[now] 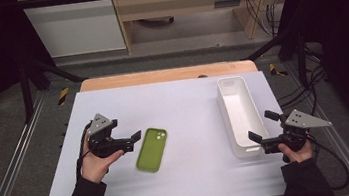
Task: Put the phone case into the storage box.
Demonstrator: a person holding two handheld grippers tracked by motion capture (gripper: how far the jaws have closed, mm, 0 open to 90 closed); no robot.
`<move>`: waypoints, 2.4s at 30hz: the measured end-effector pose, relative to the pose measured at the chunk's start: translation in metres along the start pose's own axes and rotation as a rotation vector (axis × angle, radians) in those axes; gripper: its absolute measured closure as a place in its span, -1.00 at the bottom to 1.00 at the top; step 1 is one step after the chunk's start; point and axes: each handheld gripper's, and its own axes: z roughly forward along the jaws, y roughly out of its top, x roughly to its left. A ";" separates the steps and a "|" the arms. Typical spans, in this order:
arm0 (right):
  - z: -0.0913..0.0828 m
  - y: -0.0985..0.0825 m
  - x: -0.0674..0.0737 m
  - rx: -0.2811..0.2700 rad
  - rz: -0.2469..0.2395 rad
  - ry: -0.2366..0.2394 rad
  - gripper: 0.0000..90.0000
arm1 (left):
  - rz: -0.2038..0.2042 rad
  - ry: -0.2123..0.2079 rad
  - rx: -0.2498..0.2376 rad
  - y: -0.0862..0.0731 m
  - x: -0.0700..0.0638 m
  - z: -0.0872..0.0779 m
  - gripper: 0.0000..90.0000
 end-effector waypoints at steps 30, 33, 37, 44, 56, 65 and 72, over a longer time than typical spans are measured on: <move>0.001 0.000 0.000 0.004 0.000 0.001 -0.99 | 0.003 0.025 0.199 -0.038 -0.003 0.048 -0.95; 0.001 0.000 0.000 0.003 -0.001 0.002 -0.99 | -0.001 0.028 0.214 -0.040 -0.003 0.051 -0.95; 0.000 0.000 0.000 0.002 -0.001 0.001 -0.99 | -0.024 0.040 0.234 -0.043 -0.002 0.053 -0.95; 0.000 0.000 0.000 0.002 0.000 0.000 -0.99 | -0.045 0.063 0.278 -0.049 -0.002 0.057 -0.82; 0.000 0.000 0.000 0.001 0.001 0.000 -0.99 | -0.036 0.067 0.359 -0.055 -0.007 0.062 -0.35; 0.001 0.000 0.000 0.006 0.002 0.003 -0.99 | -0.036 0.059 0.377 -0.057 -0.008 0.066 0.07; 0.001 0.000 0.000 0.007 0.003 0.003 -0.99 | -0.044 0.051 0.377 -0.056 -0.008 0.067 0.35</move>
